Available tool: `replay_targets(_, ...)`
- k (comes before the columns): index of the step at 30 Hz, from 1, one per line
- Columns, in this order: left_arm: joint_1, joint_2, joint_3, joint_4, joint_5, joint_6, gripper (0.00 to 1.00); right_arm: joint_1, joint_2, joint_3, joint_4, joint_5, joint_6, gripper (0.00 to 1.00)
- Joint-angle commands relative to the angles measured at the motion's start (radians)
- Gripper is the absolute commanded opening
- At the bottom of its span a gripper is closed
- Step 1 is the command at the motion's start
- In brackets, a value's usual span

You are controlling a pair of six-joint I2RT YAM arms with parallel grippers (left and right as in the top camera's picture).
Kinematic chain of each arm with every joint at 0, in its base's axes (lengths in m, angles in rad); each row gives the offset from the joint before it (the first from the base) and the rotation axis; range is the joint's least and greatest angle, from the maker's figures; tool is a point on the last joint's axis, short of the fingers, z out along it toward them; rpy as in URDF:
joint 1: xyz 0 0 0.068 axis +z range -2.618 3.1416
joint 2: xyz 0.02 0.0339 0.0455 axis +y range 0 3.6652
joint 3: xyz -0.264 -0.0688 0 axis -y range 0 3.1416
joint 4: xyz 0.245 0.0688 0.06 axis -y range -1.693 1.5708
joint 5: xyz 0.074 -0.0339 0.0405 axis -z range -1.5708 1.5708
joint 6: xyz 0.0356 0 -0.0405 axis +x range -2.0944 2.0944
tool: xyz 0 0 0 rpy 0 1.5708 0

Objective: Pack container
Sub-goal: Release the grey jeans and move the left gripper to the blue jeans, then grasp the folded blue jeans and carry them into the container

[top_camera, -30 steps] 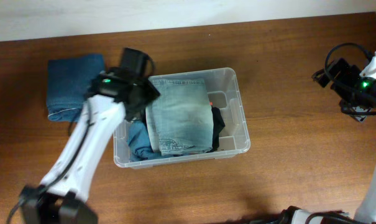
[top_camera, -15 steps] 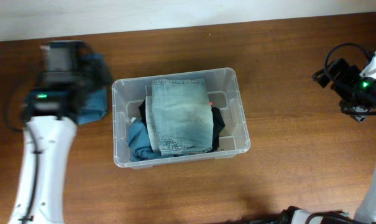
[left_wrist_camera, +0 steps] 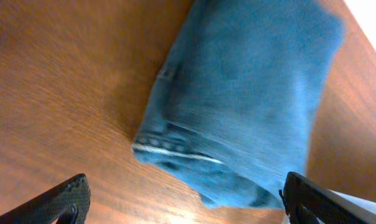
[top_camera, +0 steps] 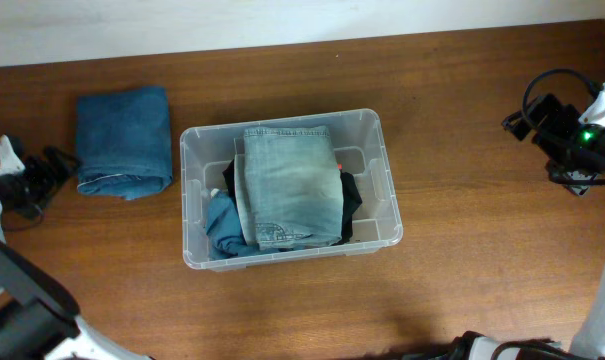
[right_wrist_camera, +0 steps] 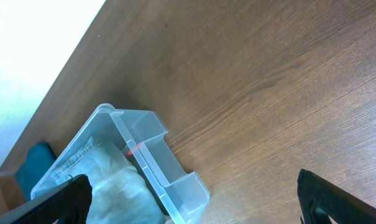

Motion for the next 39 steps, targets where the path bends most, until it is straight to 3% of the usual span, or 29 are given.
replay_targets(1,0.036,0.125,-0.001,0.064,0.232,0.045,0.99,-0.005,0.0,0.004,0.003,0.002,-0.003,0.98)
replay_targets(7,0.039,0.276,-0.001,0.172,0.447,0.044,0.99,-0.005,0.0,0.004,0.003,0.002,-0.003,0.99)
replay_targets(13,0.018,0.368,-0.001,0.178,0.477,0.044,0.96,-0.005,0.0,0.004,0.003,0.002,-0.003,0.98)
replay_targets(20,0.019,0.371,-0.001,0.177,0.479,0.045,0.46,-0.005,0.0,0.004,0.003,0.002,-0.003,0.98)
replay_targets(22,0.019,0.371,-0.001,0.177,0.502,0.045,0.23,-0.005,0.0,0.004,0.003,0.002,-0.003,0.98)
replay_targets(24,0.02,0.37,-0.001,0.174,0.535,0.044,0.07,-0.005,0.0,0.004,0.003,0.002,-0.003,0.98)
replay_targets(31,0.031,0.266,0.0,0.092,0.596,0.045,0.01,-0.005,0.0,0.004,0.003,0.002,-0.003,0.98)
replay_targets(39,-0.035,-0.281,0.0,-0.031,0.663,0.04,0.01,-0.005,0.0,0.004,0.003,0.002,-0.003,0.99)
